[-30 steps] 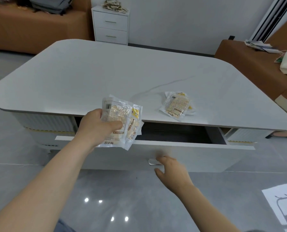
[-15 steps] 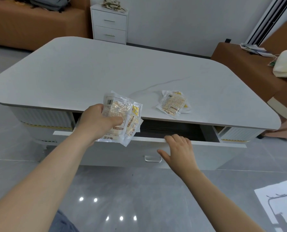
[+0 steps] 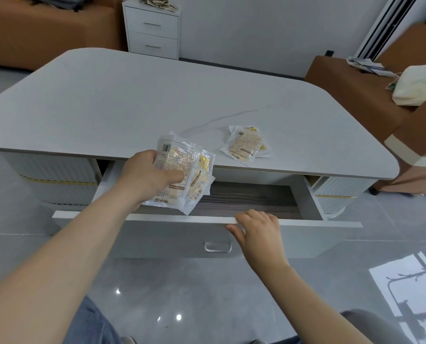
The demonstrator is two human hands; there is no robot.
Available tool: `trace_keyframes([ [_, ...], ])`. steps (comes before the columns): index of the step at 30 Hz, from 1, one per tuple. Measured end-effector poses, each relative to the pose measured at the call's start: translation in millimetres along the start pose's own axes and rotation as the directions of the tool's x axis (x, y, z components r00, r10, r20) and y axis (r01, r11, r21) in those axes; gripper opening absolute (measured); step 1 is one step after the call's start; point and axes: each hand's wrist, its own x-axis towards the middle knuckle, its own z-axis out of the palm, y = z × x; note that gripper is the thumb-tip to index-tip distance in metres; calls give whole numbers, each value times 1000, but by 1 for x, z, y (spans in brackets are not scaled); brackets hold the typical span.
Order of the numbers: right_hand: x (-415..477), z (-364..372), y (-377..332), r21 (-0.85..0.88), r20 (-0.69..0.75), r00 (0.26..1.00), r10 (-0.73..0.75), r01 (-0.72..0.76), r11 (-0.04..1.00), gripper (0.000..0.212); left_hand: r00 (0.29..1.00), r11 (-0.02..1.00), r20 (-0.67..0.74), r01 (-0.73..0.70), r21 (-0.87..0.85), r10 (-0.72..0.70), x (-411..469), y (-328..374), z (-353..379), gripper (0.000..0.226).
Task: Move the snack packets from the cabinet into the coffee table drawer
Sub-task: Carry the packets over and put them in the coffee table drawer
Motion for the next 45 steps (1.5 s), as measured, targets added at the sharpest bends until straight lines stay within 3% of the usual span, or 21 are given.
trace_keyframes([
  [4,-15,-6,1,-6,-16,1000,-21,21,1000,38,1000,999,2,-10,31,10,-5,1,5,26],
  [13,-40,-15,1,28,35,999,-39,38,999,39,999,994,53,2,109,-8,-11,-1,21,28],
  [16,-35,-18,5,41,93,993,-67,63,997,39,998,994,62,3,107,-9,-10,2,31,29],
  [21,-25,-32,37,164,271,934,-232,193,967,24,997,995,77,-1,103,-7,-8,8,50,29],
  [28,-24,-63,117,89,436,900,-14,-28,996,24,984,997,176,-1,78,-13,1,17,91,21],
  [33,-33,-60,136,158,422,905,46,-124,980,28,953,987,271,155,-46,-137,6,2,141,22],
  [38,-38,-53,142,240,383,923,27,-128,962,29,871,879,345,433,-202,-350,18,-11,202,26],
  [45,-33,-52,146,282,414,909,51,-181,942,26,875,880,291,445,-164,-388,51,-19,248,21],
])
